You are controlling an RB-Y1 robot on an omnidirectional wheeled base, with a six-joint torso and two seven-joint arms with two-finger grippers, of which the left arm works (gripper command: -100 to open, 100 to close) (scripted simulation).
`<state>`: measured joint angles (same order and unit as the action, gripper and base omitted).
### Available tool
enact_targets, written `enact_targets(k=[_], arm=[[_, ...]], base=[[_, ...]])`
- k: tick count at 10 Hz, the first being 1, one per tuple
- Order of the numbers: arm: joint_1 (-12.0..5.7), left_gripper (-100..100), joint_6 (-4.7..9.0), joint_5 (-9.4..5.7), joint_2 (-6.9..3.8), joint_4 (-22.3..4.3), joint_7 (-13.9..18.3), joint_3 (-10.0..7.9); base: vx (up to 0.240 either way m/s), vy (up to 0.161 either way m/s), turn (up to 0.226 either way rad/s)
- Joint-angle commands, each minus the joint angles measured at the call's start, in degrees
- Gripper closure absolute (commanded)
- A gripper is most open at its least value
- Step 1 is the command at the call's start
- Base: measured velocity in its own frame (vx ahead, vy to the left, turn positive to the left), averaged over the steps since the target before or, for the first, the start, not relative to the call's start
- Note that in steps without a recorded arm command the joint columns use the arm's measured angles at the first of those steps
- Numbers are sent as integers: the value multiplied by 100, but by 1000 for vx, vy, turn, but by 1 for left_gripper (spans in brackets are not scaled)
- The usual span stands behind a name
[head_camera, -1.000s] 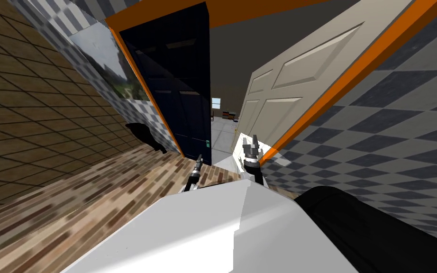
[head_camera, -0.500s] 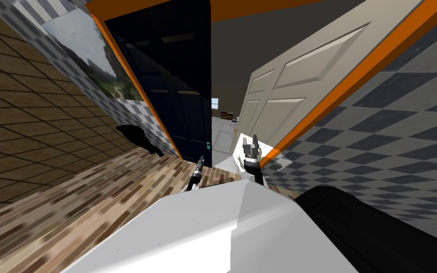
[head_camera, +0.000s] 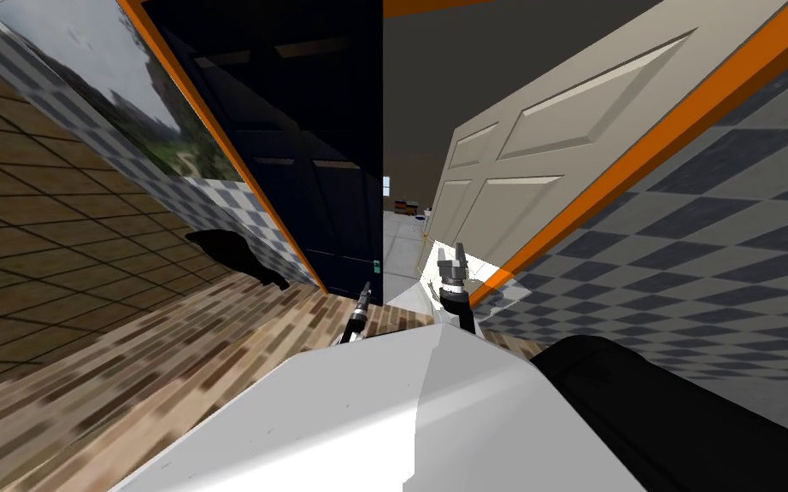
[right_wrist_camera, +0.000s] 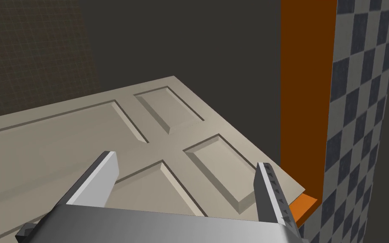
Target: Push the door open
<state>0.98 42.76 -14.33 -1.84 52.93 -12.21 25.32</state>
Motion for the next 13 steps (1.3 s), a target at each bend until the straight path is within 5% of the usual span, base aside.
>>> enact_targets(k=[1,9,10,12,13], arm=[[-93,-100,50,-36,65,-212,-7,33],[-364,-100,175,-208,384,-910,-49,225],[-348,-100,176,-193,352,-876,-41,210],[-384,-100,195,-189,125,-930,-19,171],[-384,-100,195,-189,125,-930,-19,171]], base=[[102,92,-58],[86,75,-61],[37,30,-15],[125,-50,-25],[124,-44,-2]])
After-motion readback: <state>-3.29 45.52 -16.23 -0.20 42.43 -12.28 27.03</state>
